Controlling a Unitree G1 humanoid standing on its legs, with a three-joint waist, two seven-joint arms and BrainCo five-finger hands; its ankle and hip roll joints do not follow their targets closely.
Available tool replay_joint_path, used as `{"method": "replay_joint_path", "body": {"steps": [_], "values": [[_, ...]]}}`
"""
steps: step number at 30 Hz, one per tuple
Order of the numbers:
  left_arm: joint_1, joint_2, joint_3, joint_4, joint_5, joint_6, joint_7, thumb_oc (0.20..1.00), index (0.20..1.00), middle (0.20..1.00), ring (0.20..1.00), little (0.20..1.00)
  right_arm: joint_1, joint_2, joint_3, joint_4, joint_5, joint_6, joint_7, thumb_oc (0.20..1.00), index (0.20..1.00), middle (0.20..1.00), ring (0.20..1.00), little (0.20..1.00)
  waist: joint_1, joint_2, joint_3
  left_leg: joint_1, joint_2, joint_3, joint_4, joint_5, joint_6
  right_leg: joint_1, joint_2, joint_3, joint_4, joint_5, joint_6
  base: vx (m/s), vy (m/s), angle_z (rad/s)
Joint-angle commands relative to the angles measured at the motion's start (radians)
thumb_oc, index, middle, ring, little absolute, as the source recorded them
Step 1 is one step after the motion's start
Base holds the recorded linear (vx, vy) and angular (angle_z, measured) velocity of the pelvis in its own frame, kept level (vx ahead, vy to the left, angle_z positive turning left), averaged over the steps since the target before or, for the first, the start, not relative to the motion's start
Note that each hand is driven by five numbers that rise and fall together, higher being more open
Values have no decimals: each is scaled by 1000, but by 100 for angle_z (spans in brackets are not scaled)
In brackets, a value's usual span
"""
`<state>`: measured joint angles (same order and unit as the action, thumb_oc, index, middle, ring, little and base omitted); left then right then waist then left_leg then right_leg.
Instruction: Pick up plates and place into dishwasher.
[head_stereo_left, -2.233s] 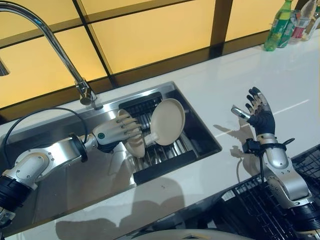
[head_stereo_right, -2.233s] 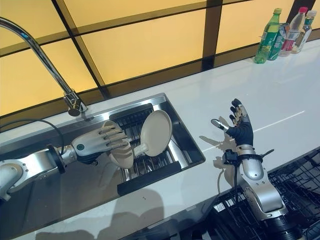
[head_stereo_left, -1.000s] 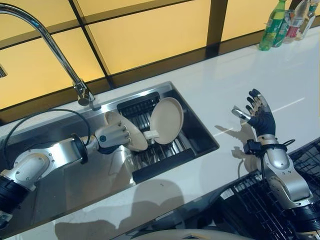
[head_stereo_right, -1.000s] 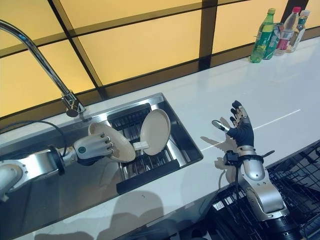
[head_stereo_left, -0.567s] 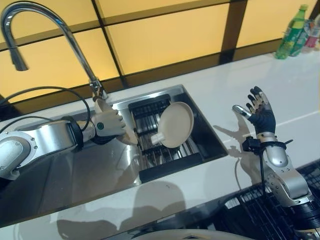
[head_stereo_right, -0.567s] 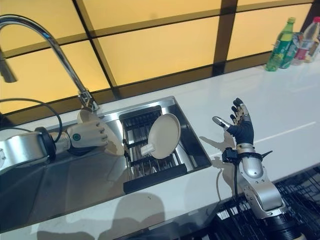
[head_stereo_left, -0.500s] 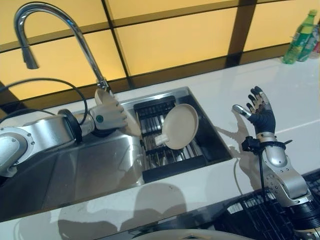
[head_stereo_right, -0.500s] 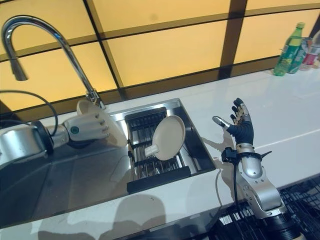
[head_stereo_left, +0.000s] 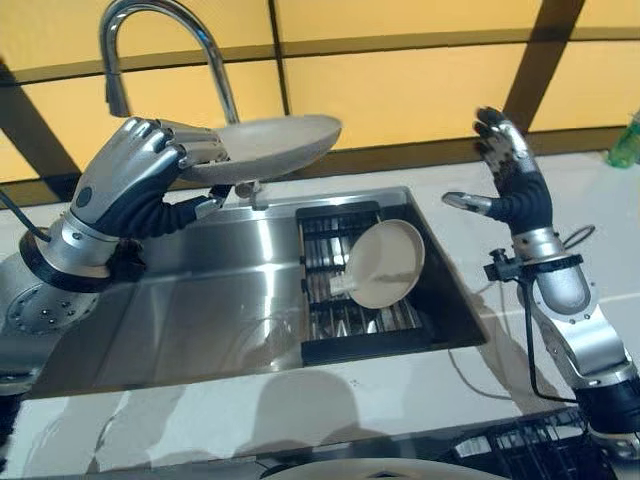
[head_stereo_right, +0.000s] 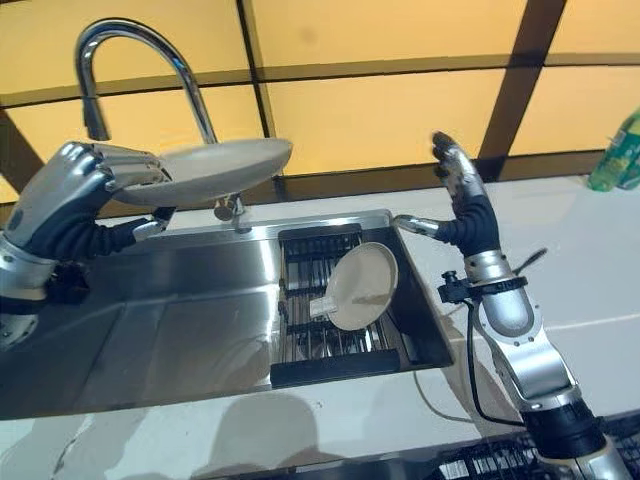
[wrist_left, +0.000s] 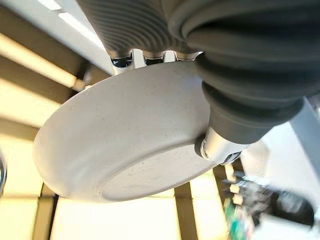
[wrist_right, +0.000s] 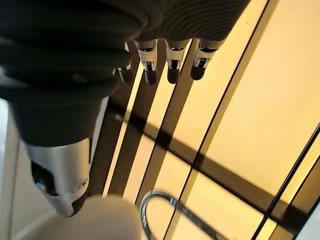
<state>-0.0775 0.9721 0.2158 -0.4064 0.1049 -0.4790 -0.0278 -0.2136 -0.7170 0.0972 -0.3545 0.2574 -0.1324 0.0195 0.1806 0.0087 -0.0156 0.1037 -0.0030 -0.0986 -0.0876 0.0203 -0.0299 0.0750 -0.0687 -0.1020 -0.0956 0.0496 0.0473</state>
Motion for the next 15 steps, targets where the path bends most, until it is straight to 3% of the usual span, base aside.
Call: {"method": "replay_joint_path", "body": {"steps": [1, 15], "values": [[-85, -29, -34, 10, -184, 79, -112, 200, 200, 200, 200, 200, -83, -71, 6, -99, 15, -53, 104, 1000, 1000, 1000, 1000, 1000, -1, -26, -35, -31, -9, -42, 20, -30, 11, 17, -57, -74, 51, -57, 54, -1, -55, 5], [-170, -114, -136, -64, -388, 157, -368, 200, 200, 200, 200, 200, -188, -58, 100, -163, -117, -69, 182, 1000, 1000, 1000, 1000, 1000, 4, -32, -38, -17, -9, -41, 20, -44, 8, 31, -48, -79, 49, -64, 44, -16, -14, 0]]}}
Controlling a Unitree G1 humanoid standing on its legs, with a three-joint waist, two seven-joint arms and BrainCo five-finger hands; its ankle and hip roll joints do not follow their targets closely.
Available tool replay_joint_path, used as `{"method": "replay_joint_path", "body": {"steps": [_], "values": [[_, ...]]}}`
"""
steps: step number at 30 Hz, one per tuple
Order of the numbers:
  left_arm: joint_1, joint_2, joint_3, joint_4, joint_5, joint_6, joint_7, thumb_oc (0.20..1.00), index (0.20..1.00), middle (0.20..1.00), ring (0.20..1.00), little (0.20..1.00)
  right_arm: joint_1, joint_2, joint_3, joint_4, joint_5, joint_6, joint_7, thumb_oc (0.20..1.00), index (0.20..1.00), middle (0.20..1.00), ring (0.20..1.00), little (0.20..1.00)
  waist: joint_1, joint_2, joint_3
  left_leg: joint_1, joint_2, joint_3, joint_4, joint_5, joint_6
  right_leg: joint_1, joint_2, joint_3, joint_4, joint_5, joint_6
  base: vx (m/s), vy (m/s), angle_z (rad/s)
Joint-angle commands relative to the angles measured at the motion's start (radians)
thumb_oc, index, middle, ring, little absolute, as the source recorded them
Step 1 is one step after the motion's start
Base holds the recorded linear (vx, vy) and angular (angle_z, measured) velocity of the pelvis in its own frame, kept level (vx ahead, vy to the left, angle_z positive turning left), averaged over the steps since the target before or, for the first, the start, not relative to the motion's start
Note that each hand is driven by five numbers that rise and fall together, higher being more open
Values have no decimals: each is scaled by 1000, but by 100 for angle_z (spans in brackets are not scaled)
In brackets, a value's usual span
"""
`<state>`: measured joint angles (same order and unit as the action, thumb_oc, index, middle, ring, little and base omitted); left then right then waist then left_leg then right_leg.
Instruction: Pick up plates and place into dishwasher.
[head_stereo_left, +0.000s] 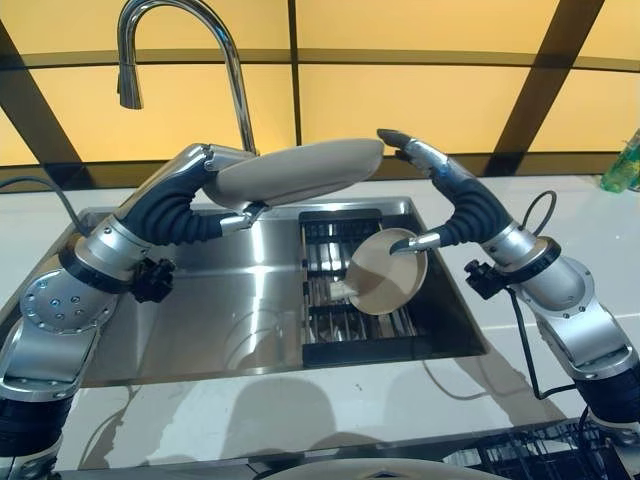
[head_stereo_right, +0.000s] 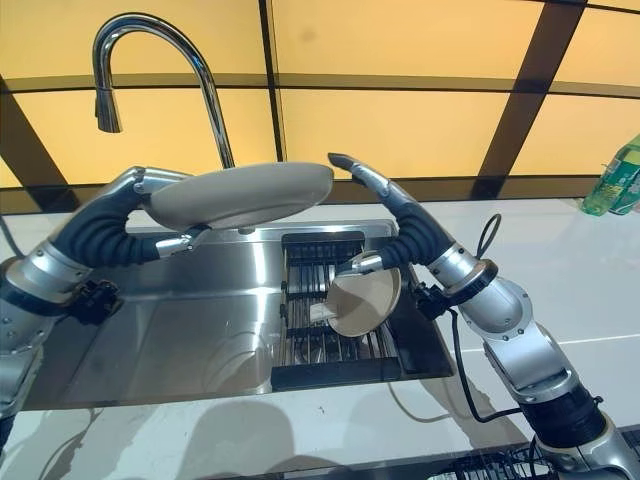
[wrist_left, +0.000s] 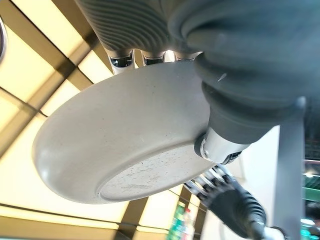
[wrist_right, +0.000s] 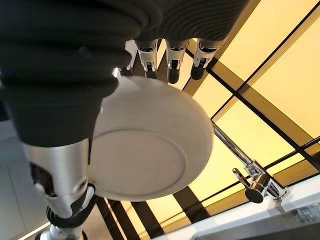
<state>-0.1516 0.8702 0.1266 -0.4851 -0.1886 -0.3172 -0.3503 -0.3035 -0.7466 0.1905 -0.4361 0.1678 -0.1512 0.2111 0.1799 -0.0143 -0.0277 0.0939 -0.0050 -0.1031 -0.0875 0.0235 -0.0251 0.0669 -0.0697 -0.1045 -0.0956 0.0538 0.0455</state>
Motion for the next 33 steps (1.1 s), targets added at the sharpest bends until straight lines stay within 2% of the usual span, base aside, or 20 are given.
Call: {"method": "replay_joint_path", "body": {"steps": [1, 5, 13, 16, 17, 18, 19, 21, 24, 30, 33], "values": [[-99, -13, -51, 13, -100, -10, -65, 200, 200, 200, 200, 200, -101, -29, 7, -82, -31, -51, -10, 1000, 1000, 1000, 1000, 1000, 5, -8, -25, -7, -7, -37, 20, -47, 3, 40, -47, -77, 49, -68, 46, 0, 0, 0], [-125, -8, -85, -7, -166, -12, -164, 200, 200, 200, 200, 200, -109, -41, 6, -84, -37, -45, -29, 1000, 1000, 1000, 1000, 1000, 2, -4, -26, -5, -13, -39, 20, -48, 5, 44, -51, -78, 47, -66, 47, 0, 0, 0], [-165, 7, -119, -17, -199, -6, -186, 200, 200, 200, 200, 200, -90, -53, 7, -92, -22, -40, -2, 1000, 1000, 1000, 1000, 1000, -7, 2, -23, -6, -27, -44, 33, -48, 15, 44, -59, -71, 63, -63, 47, -7, 36, 4], [-177, 10, -120, -12, -222, 0, -187, 200, 200, 200, 200, 200, -93, -49, 11, -99, 27, -25, 41, 1000, 1000, 1000, 1000, 1000, -10, 2, -24, -3, -30, -42, 38, -53, 19, 46, -62, -68, 67, -66, 47, 22, 34, 1], [-176, 8, -119, -11, -224, -2, -189, 200, 200, 200, 200, 200, -93, -45, 16, -102, 47, -20, 63, 827, 827, 827, 827, 827, -10, 1, -24, -1, -31, -42, 39, -54, 20, 46, -63, -67, 70, -67, 47, 0, 0, 0], [-175, 7, -119, -12, -224, -3, -188, 200, 200, 200, 200, 200, -93, -44, 18, -104, 55, -18, 71, 332, 332, 332, 332, 332, -10, 1, -23, 0, -31, -43, 39, -54, 20, 47, -63, -67, 71, -68, 47, 0, 0, 0], [-174, 7, -120, -14, -224, -6, -182, 200, 200, 200, 200, 200, -91, -41, 29, -111, 89, -18, 110, 200, 200, 200, 200, 200, -11, 1, -23, 2, -32, -43, 39, -55, 22, 49, -64, -65, 72, -69, 47, 0, 0, 0], [-178, 6, -124, -13, -228, -6, -177, 200, 200, 200, 200, 200, -96, -33, 51, -124, 119, -16, 137, 200, 200, 200, 200, 200, -9, 0, -25, 3, -32, -43, 40, -56, 23, 51, -64, -64, 71, -68, 46, 0, 0, 0], [-181, 4, -131, -11, -223, -14, -169, 200, 200, 200, 200, 200, -100, -23, 64, -126, 131, -15, 123, 200, 200, 200, 200, 200, -8, -2, -21, 4, -32, -41, 47, -59, 25, 53, -65, -62, 73, -69, 45, 0, 0, 0], [-158, -3, -110, -15, -229, -29, -179, 200, 200, 200, 200, 200, -68, 17, 23, -120, 164, -46, 48, 200, 200, 200, 200, 200, -8, 1, -17, 4, -31, -36, 50, -62, 29, 54, -65, -61, 78, -72, 42, 4, -6, 0], [-155, -19, -106, -13, -215, -40, -190, 200, 200, 200, 200, 200, -50, 70, -12, -106, 188, -69, -30, 200, 200, 200, 200, 200, -12, 7, -22, 4, -29, -34, 47, -61, 30, 54, -60, -57, 74, -71, 41, -26, -37, 0]]}}
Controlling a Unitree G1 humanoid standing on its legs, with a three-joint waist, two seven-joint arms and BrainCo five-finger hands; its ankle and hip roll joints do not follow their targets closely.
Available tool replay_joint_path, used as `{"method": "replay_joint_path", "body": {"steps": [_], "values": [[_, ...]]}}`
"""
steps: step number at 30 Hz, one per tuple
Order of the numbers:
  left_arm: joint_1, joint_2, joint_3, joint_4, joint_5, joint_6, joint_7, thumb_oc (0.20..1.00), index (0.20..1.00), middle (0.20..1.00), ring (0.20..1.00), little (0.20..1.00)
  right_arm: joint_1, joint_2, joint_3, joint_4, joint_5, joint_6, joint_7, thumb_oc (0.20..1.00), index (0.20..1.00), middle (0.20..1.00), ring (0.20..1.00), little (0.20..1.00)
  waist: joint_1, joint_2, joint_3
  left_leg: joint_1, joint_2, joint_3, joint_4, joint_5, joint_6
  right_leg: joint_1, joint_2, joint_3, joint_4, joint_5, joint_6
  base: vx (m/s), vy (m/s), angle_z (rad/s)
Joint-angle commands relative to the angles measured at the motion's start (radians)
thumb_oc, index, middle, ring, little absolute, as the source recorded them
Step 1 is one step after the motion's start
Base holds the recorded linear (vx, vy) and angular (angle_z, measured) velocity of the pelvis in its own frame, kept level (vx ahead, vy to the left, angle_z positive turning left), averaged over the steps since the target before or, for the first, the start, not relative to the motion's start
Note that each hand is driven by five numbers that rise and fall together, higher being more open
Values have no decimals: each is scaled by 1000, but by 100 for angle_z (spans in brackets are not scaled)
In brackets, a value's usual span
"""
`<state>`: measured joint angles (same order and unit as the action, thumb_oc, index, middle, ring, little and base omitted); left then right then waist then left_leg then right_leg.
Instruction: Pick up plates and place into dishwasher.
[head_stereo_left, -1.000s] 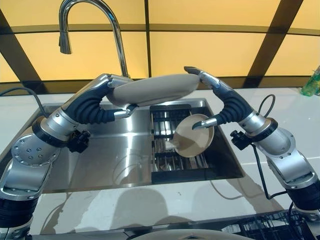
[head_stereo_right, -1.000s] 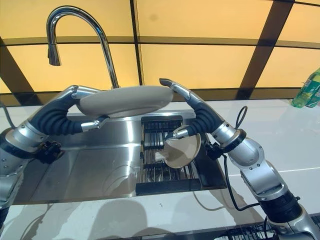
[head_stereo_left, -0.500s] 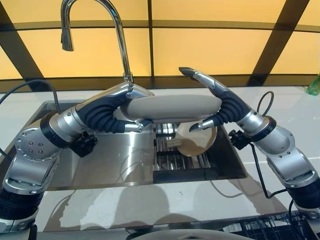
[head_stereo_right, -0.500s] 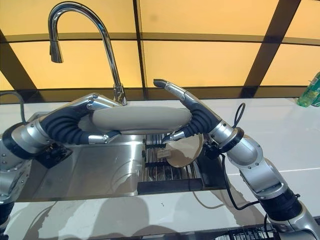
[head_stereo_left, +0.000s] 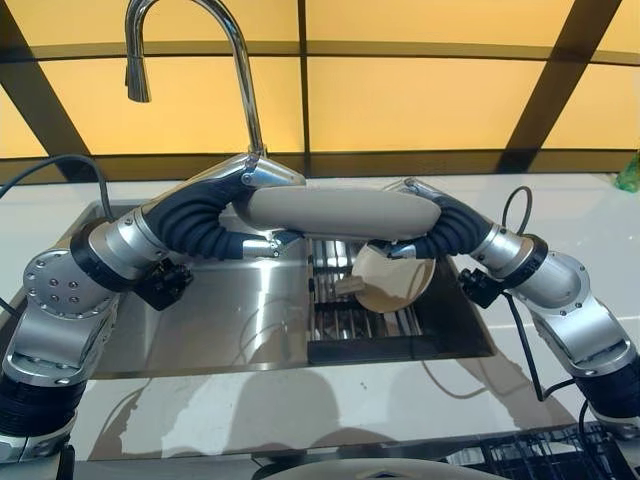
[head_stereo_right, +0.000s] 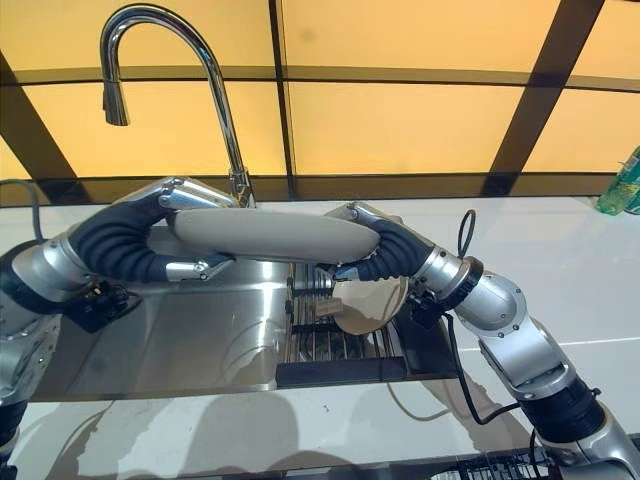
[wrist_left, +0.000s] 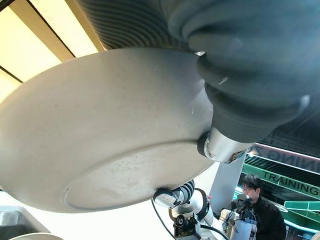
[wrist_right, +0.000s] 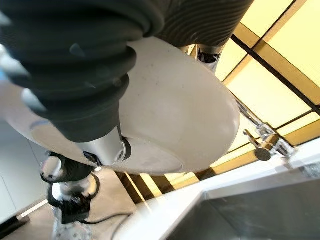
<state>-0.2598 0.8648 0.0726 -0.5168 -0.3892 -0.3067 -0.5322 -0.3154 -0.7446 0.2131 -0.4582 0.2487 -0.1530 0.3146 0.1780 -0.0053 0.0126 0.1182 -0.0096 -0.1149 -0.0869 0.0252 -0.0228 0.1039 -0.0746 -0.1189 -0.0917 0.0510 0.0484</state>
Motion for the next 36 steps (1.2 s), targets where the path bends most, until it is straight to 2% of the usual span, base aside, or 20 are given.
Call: {"method": "replay_joint_path", "body": {"steps": [1, 4, 8, 9, 10, 11, 13, 17, 21, 25, 29, 31, 33, 36], "values": [[-48, -22, -56, 20, -9, -49, -6, 200, 200, 200, 200, 200, -35, 87, -40, -74, 99, -70, -161, 200, 200, 200, 200, 200, -12, 1, -61, -19, -24, -22, 46, -63, 28, 17, -54, -42, 70, -69, 36, -14, -38, 0], [-40, -47, -51, 30, -15, -33, 0, 200, 200, 200, 200, 200, -9, 135, -68, -49, 95, -101, -218, 200, 200, 200, 200, 200, -17, 9, -62, -17, -21, -17, 40, -61, 28, 17, -50, -40, 68, -69, 35, -11, -21, 0], [-14, -100, -44, 46, -10, 10, 77, 200, 200, 200, 200, 200, 34, 180, -98, -48, 46, -117, -265, 200, 200, 200, 200, 200, -28, 15, -62, -16, -15, -6, 35, -59, 27, 13, -44, -36, 66, -70, 34, -33, -36, 0], [-7, -111, -43, 47, -4, 17, 87, 235, 235, 235, 235, 235, 42, 182, -103, -45, 40, -123, -271, 200, 200, 200, 200, 200, -30, 15, -62, -16, -13, -4, 35, -59, 26, 13, -43, -35, 65, -70, 33, -33, -37, 0], [1, -124, -42, 51, 3, 23, 102, 576, 576, 576, 576, 576, 46, 184, -110, -43, 36, -125, -281, 200, 200, 200, 200, 200, -33, 15, -62, -16, -12, 0, 36, -59, 26, 14, -42, -33, 64, -70, 31, -35, -42, -1], [10, -134, -39, 59, 13, 21, 135, 1000, 1000, 1000, 1000, 1000, 49, 186, -120, -39, 30, -128, -299, 200, 200, 200, 200, 200, -37, 13, -60, -16, -10, 4, 37, -59, 24, 14, -39, -29, 62, -70, 30, -36, -46, -3], [12, -142, -36, 68, 20, 22, 183, 1000, 1000, 1000, 1000, 1000, 53, 182, -135, -37, 27, -131, -315, 200, 200, 200, 200, 200, -43, 12, -60, -16, -7, 10, 38, -59, 23, 13, -36, -25, 60, -70, 28, -30, -43, -5], [26, -147, 0, 90, 43, -11, 380, 1000, 1000, 1000, 1000, 1000, 67, 166, -174, -34, 1, -146, -348, 200, 200, 200, 200, 200, -57, 8, -62, -16, -1, 26, 41, -61, 21, 9, -26, -15, 61, -72, 22, -22, -43, -9], [70, -190, 95, 112, 20, -47, 621, 1000, 1000, 1000, 1000, 1000, 97, 162, -235, -37, -34, -138, -363, 200, 200, 200, 200, 200, -70, 4, -65, -21, 9, 40, 44, -61, 17, 2, -12, -2, 58, -74, 11, -16, -64, -11], [100, -226, 155, 113, 0, -64, 757, 1000, 1000, 1000, 1000, 1000, 105, 139, -281, -39, -59, -110, -382, 200, 200, 200, 200, 200, -85, -3, -64, -26, 21, 53, 50, -61, 8, -3, 1, 9, 58, -78, 0, -7, -70, -19], [121, -253, 194, 108, -13, -75, 835, 1000, 1000, 1000, 1000, 1000, 126, 102, -328, -34, -67, -92, -392, 200, 200, 200, 200, 200, -106, -13, -58, -35, 32, 75, 80, -68, -7, -10, 12, 23, 64, -80, -10, -6, -65, -17], [136, -272, 207, 106, 1, -80, 838, 1000, 1000, 1000, 1000, 1000, 141, 83, -351, -32, -87, -81, -408, 200, 200, 200, 200, 200, -116, -24, -46, -52, 26, 81, 134, -84, -15, -17, 11, 31, 73, -76, -13, -21, -72, -14], [151, -274, 212, 105, 8, -93, 839, 1000, 1000, 1000, 1000, 1000, 159, 54, -375, -31, -97, -77, -426, 200, 200, 200, 200, 200, -121, -35, -30, -78, 10, 61, 196, -99, -17, -25, 8, 53, 86, -67, -16, -39, -33, -9], [170, -262, 232, 116, 13, -117, 836, 1000, 1000, 1000, 1000, 1000, 162, 18, -401, -9, -133, -58, -453, 200, 200, 200, 200, 200, -130, -44, -11, -82, -11, 2, 237, -129, 1, -41, 8, 113, 105, -59, -16, -38, 46, -35]]}}
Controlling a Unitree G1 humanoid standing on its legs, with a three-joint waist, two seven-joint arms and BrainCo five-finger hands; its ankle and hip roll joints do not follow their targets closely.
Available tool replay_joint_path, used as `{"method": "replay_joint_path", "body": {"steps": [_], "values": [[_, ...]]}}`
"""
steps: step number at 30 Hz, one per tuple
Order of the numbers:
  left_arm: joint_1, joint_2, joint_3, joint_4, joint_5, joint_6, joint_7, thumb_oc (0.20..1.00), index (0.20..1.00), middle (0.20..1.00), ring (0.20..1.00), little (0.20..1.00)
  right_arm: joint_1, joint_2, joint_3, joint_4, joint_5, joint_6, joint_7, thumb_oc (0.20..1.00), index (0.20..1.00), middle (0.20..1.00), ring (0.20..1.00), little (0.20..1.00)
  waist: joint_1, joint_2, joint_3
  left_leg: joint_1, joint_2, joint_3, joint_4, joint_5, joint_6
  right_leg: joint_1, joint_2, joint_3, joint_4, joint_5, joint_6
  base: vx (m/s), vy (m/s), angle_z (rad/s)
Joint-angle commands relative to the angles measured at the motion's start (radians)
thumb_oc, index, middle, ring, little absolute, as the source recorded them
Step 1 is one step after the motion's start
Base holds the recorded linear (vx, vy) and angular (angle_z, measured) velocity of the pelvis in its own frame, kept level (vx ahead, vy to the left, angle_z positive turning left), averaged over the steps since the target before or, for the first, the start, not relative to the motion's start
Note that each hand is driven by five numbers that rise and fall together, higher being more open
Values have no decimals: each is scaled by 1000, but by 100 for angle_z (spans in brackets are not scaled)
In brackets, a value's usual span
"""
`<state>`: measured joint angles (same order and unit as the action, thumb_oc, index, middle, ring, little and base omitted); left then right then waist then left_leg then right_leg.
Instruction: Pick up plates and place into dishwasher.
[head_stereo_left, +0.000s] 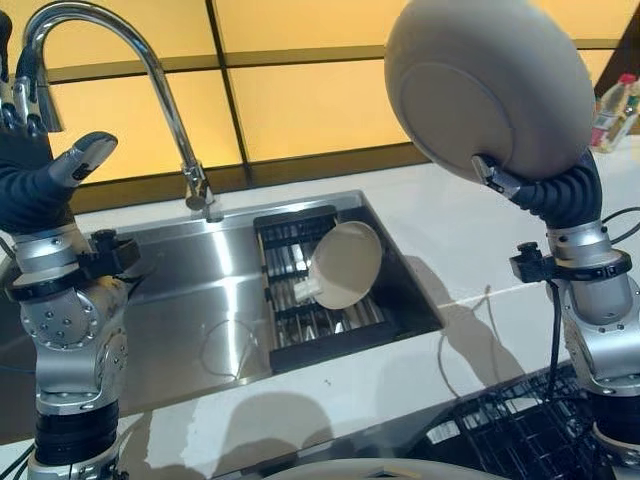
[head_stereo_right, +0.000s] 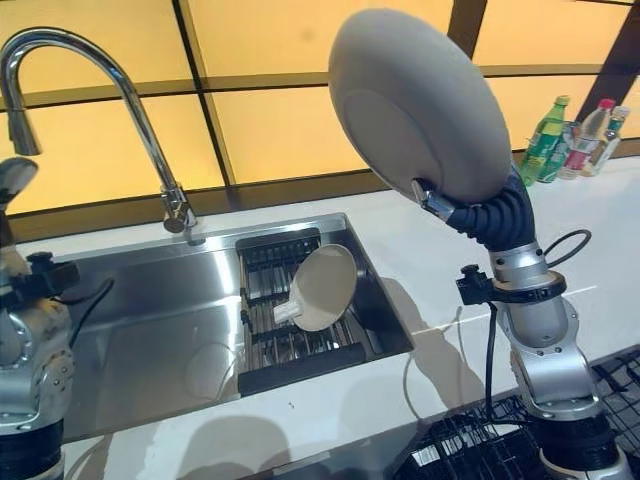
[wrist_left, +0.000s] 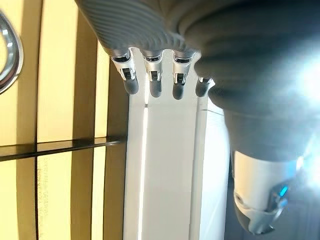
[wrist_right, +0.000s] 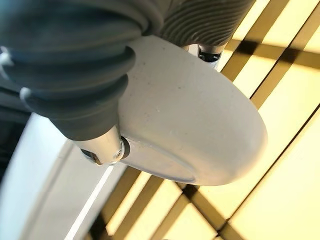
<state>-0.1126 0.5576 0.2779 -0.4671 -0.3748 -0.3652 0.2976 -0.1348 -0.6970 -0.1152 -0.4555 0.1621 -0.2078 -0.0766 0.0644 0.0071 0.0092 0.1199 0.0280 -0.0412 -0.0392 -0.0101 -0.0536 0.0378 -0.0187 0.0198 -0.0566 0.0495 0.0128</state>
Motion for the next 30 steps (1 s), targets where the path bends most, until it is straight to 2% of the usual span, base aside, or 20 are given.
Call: {"method": "replay_joint_path", "body": {"steps": [1, 4, 7, 10, 13, 17, 19, 24, 30], "values": [[26, 53, 31, 71, 1, -64, 13, 1000, 1000, 1000, 1000, 1000, -15, -37, -77, -3, -52, -2, -66, 200, 200, 200, 200, 200, -25, -54, -4, -76, -49, -70, 181, -95, 37, 24, -44, -10, 74, -59, 20, -49, 98, -67], [35, 72, 52, 76, -17, -58, 6, 1000, 1000, 1000, 1000, 1000, 40, -57, -128, 24, -88, 20, -78, 200, 200, 200, 200, 200, -63, -40, -1, -41, -39, -27, 129, -86, 44, 21, -41, 23, 75, -59, 28, -36, 167, -59], [51, 85, 75, 90, -28, -45, -1, 1000, 1000, 1000, 1000, 1000, 112, -63, -189, 40, -122, 71, -79, 200, 200, 200, 200, 200, -102, -30, 5, -17, -40, 3, 96, -83, 51, 20, -48, 62, 63, -44, 43, -35, 171, -51], [85, 96, 122, 114, -44, -44, -13, 1000, 1000, 1000, 1000, 1000, 209, -46, -266, 73, -135, 93, -76, 200, 200, 200, 200, 200, -145, -23, 20, 4, -48, 21, 53, -79, 68, -9, -64, 104, 74, -24, 70, -70, 159, -48], [108, 105, 159, 133, -52, -55, -19, 1000, 1000, 1000, 1000, 1000, 272, -36, -317, 109, -159, 114, -98, 200, 200, 200, 200, 200, -170, -20, 38, 8, -58, 34, 23, -73, 81, -46, -73, 133, 85, -3, 92, -98, 112, -51], [113, 118, 179, 155, -57, -70, -25, 1000, 1000, 1000, 1000, 1000, 302, -13, -344, 157, -112, 131, -100, 200, 200, 200, 200, 200, -196, -14, 66, 8, -73, 58, -2, -81, 96, -98, -85, 145, 91, 18, 117, -82, 89, -48], [120, 121, 191, 171, -63, -81, -32, 1000, 1000, 1000, 1000, 1000, 308, 6, -343, 186, -113, 136, -72, 200, 200, 200, 200, 200, -199, -13, 75, 7, -79, 75, -6, -84, 100, -122, -94, 138, 92, 32, 128, -48, 48, -61], [144, 129, 220, 175, -56, -73, -41, 1000, 1000, 1000, 1000, 1000, 318, 15, -303, 249, -156, 195, 11, 200, 200, 200, 200, 200, -185, -15, 83, 6, -78, 121, -9, -91, 107, -142, -112, 100, 73, 53, 145, -1, -25, -66], [124, 137, 196, 170, -32, -53, -40, 1000, 1000, 1000, 1000, 1000, 315, 15, -235, 329, -194, 261, 51, 200, 200, 200, 200, 200, -163, -29, 96, -18, -71, 115, 21, -96, 106, -145, -110, 100, 77, 51, 145, 45, -137, -45]]}}
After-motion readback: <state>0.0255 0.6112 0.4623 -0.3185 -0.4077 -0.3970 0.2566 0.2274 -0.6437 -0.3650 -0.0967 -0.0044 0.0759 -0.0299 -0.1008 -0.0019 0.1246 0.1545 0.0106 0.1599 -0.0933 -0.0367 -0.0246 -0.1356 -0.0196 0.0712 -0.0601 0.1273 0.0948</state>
